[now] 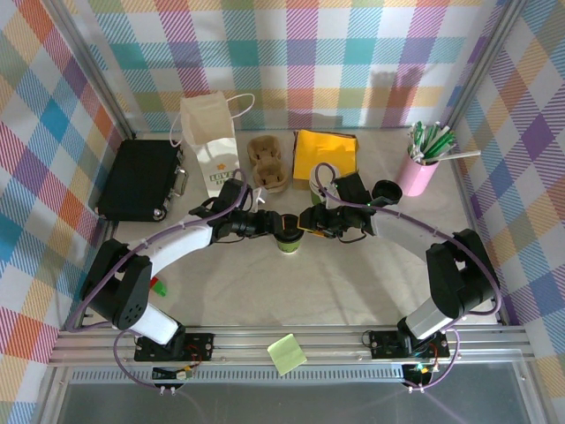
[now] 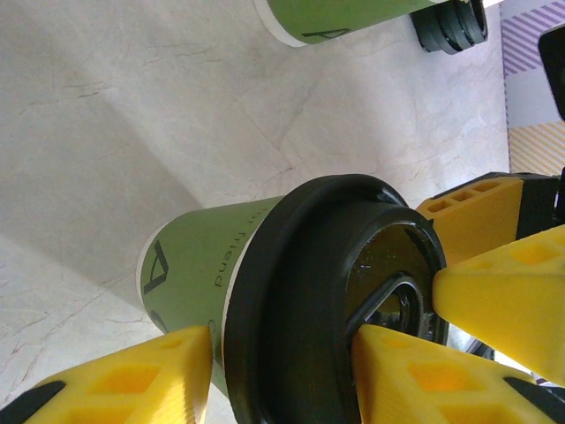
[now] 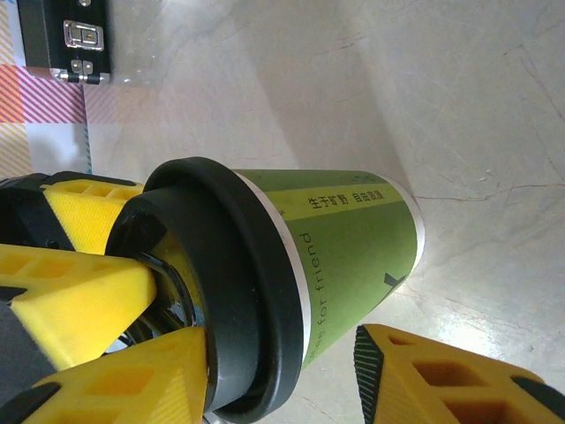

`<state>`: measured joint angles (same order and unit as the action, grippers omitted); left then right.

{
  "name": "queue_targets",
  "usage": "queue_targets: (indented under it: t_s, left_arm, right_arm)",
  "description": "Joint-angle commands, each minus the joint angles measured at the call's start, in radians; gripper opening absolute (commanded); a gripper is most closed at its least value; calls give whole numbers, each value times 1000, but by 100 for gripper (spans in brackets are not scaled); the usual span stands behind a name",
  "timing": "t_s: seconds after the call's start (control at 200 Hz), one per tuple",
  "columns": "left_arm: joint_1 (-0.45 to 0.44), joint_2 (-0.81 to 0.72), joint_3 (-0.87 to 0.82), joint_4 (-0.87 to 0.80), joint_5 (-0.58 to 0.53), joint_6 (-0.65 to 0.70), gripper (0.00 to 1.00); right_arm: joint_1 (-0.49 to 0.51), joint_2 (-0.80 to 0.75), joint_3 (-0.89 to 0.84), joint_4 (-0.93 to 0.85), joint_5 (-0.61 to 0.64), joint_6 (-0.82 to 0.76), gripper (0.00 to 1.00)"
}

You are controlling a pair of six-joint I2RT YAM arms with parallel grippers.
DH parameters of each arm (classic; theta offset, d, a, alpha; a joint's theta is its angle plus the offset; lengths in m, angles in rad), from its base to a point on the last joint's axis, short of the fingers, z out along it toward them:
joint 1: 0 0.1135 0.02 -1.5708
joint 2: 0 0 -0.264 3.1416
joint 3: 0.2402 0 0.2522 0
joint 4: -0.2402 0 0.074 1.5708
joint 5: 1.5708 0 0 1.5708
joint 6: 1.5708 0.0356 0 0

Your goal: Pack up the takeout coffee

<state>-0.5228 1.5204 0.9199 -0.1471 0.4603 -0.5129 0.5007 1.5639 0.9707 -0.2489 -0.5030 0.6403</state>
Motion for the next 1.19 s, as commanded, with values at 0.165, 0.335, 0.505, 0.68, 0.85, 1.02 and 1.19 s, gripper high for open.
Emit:
queue_targets:
  t_s: [0.165, 0.335, 0.505, 0.68, 0.85, 1.02, 1.19]
  left_arm:
    - [3, -4, -56, -71, -38, -3, 45]
    - [-8, -7, 13, -108, -34, 11, 49]
    - [-8, -33, 91, -188, -36, 35, 58]
    - [6, -96, 154, -271, -46, 65, 66]
    - [69, -192, 179, -371, -108, 74, 70]
    - [155, -350, 171, -475, -230, 69, 71]
    - [168, -505, 160, -544, -340, 72, 73]
  right_arm:
    - [13, 23, 7, -127, 115, -60, 48]
    - [29, 9, 86, -183, 141, -82, 51]
    - [41, 10, 188, -270, 166, -113, 56]
    - [42, -22, 277, -377, 211, -158, 59]
    - [81, -53, 333, -431, 288, -170, 61]
    - [187, -30, 410, -507, 450, -214, 62]
    - [291, 44, 492, -580, 600, -242, 65]
